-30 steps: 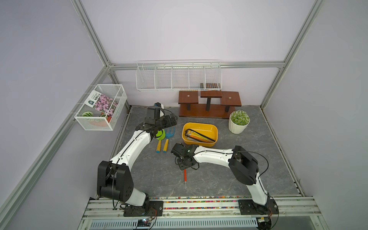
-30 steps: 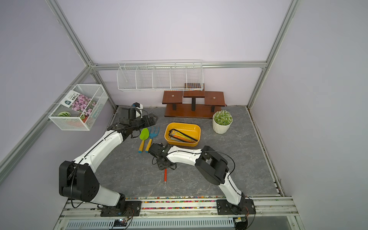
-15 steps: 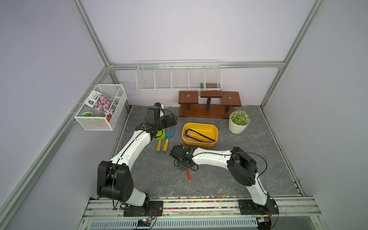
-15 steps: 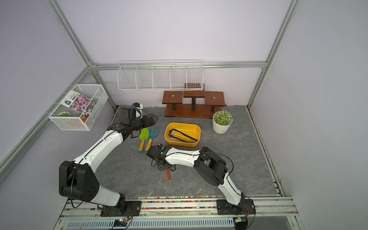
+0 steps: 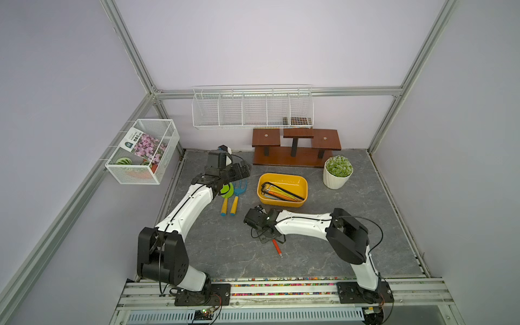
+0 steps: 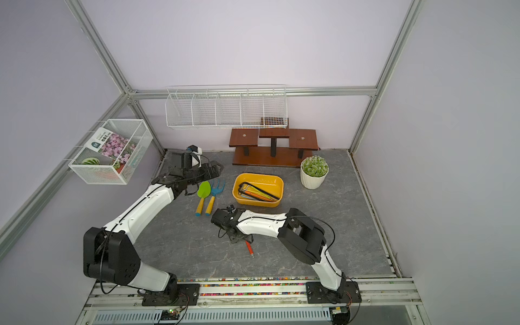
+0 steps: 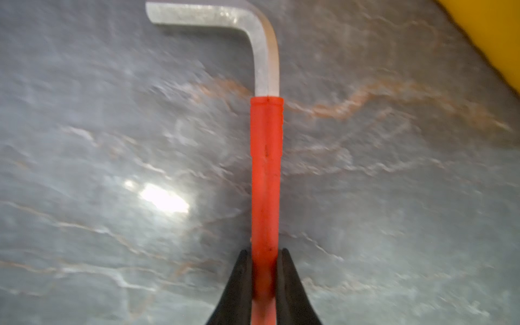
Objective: Put the hex key on the desktop into the storage box
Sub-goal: Pick up the Allen key from the center of the board.
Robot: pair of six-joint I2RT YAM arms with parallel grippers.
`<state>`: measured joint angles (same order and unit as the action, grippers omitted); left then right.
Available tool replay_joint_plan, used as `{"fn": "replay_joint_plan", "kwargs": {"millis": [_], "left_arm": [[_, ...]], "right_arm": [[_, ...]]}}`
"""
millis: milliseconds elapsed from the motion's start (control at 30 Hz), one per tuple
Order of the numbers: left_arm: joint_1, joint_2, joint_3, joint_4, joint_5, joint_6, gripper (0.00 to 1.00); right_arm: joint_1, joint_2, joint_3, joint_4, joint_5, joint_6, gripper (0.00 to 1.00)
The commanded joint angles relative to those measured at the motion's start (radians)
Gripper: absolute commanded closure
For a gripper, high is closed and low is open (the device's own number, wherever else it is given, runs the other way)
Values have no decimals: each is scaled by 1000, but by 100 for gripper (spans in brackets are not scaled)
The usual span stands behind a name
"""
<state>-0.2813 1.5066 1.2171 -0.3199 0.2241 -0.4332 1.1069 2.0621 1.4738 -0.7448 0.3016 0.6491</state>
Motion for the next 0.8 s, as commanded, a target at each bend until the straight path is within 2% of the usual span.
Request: {"fn": "replay_joint_plan", "kwargs": {"millis": [0, 500, 767], "left_arm": [[4, 13, 6, -11, -3, 10, 0], [4, 60, 31, -28, 45, 9, 0], [2, 91, 49, -36, 95, 5, 0]], "right_arm": [[4, -99, -31, -40, 84, -33, 100], [-7, -254, -15, -106, 218, -141, 100], [-69, -293, 0, -101, 214, -212, 100]]}}
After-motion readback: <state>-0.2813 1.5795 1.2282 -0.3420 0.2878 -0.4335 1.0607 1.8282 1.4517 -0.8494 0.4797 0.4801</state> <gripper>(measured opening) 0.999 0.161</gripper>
